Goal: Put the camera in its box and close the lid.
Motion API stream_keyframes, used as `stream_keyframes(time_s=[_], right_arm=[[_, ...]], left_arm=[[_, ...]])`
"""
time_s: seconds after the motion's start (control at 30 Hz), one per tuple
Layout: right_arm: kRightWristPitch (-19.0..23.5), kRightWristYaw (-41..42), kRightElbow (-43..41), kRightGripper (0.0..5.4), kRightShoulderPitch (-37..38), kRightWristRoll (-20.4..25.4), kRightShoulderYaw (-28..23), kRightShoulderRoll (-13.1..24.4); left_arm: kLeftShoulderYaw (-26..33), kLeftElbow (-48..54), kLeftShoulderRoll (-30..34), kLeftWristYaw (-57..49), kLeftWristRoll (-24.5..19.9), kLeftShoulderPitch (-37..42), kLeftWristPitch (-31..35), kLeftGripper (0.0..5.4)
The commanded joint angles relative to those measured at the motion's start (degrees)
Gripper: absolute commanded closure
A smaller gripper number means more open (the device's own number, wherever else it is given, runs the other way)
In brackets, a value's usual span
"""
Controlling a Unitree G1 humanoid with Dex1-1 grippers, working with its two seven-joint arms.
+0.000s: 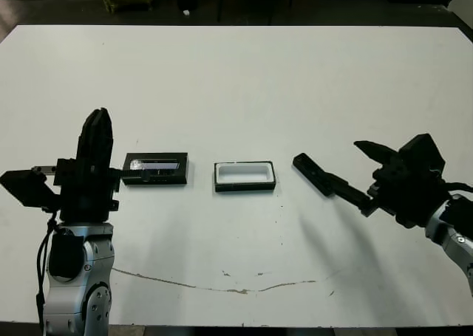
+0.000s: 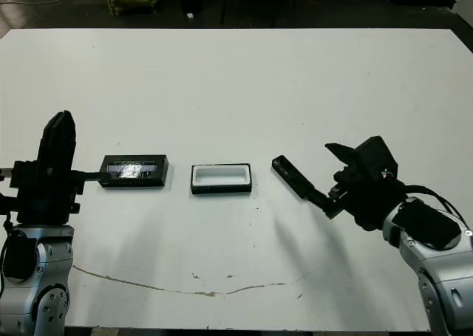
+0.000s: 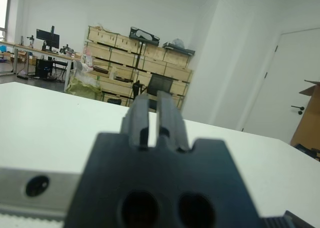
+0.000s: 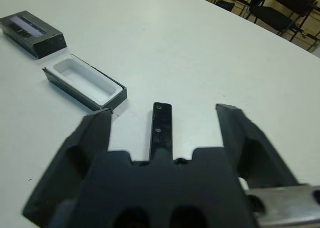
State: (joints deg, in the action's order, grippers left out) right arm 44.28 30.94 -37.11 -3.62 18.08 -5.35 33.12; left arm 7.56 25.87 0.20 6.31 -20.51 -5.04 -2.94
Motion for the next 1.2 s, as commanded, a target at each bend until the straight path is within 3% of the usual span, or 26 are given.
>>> stream_keyframes(time_s=[0.03, 0.07, 0.57, 1.2], right_arm=[[1.7, 0.4, 0.6, 0.20, -0.6, 0.5, 1.3, 1.4], [1.6, 0.4, 0.6, 0.02, -0.7, 0.5, 1.6, 1.6], [1.2, 2.0, 5.5, 0.02, -2.0, 1.9, 2.8, 2.2], [0.0, 1.8, 11.0, 0.02, -2.7, 1.2, 4.5, 1.8]], left_arm=[[0.1, -0.6, 0.5, 0.1, 0.9, -1.2, -0.1, 5.40], [0.2, -0.8, 0.5, 0.2, 0.8, -1.2, -0.2, 5.40], [-0.1, -0.8, 0.2, 1.0, -0.8, -1.2, 0.1, 5.40], [-0.1, -1.7, 0.3, 0.9, 0.4, -0.9, -1.2, 5.40]])
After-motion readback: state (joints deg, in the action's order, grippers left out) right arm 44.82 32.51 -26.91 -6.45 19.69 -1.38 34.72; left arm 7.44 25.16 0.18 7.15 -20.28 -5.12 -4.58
